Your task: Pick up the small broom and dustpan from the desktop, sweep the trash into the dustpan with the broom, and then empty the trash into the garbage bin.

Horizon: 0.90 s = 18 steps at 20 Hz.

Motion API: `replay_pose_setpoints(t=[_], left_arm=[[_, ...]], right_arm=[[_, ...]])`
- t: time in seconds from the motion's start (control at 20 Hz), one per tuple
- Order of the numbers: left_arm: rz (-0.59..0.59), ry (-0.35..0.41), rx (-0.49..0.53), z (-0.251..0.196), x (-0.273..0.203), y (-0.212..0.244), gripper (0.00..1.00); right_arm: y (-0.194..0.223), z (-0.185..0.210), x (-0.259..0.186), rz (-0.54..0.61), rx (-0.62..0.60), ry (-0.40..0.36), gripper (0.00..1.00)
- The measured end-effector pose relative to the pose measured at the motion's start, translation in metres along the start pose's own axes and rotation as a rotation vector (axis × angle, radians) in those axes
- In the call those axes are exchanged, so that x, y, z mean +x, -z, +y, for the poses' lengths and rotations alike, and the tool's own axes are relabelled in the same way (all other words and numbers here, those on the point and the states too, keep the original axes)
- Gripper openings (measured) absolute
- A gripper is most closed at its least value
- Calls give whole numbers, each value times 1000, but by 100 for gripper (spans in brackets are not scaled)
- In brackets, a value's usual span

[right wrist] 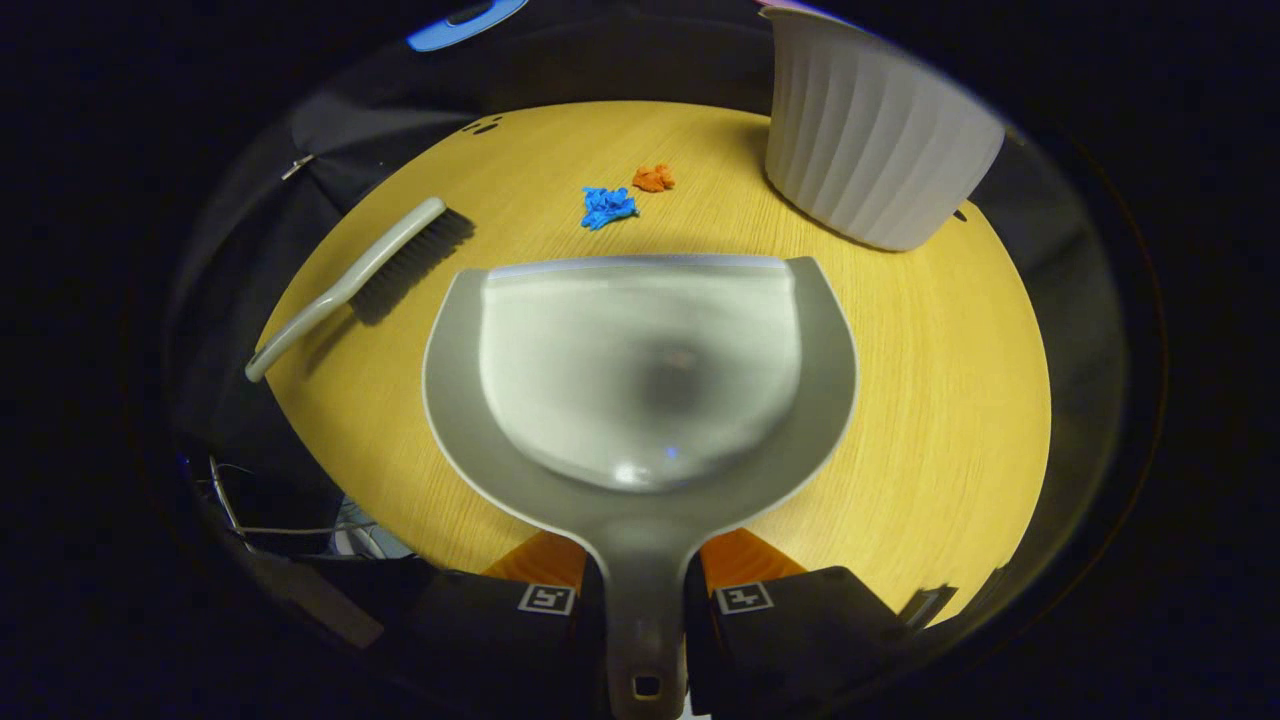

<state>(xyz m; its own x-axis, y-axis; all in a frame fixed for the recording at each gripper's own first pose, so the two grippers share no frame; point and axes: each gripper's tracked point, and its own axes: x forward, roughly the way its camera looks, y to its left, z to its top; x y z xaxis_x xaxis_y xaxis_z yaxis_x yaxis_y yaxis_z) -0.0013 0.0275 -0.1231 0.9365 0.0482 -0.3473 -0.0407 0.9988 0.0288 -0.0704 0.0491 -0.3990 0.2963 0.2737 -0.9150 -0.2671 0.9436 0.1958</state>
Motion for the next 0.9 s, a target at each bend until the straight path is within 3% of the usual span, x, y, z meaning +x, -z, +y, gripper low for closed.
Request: replay_pose_setpoints(t=[0.1, 0.25, 0.35, 0.5, 0.55, 0.9], left_arm=[[90, 38, -9, -2, 13, 29, 96], [256, 57, 42, 4, 33, 77, 96], [401, 61, 99, 13, 41, 113, 96], [631, 134, 116, 12, 47, 165, 96], [684, 141, 117, 15, 48, 178, 96], [876, 112, 155, 31, 81, 237, 88]], right_arm=[[-3, -9, -13, -11, -41, -3, 40], [2, -17, -28, -6, -71, -31, 36], [6, -23, -34, -4, -73, -37, 36], [17, -36, -37, 7, -82, -29, 40], [19, -39, -37, 10, -82, -29, 36], [29, -59, -41, 22, -50, -14, 36]])
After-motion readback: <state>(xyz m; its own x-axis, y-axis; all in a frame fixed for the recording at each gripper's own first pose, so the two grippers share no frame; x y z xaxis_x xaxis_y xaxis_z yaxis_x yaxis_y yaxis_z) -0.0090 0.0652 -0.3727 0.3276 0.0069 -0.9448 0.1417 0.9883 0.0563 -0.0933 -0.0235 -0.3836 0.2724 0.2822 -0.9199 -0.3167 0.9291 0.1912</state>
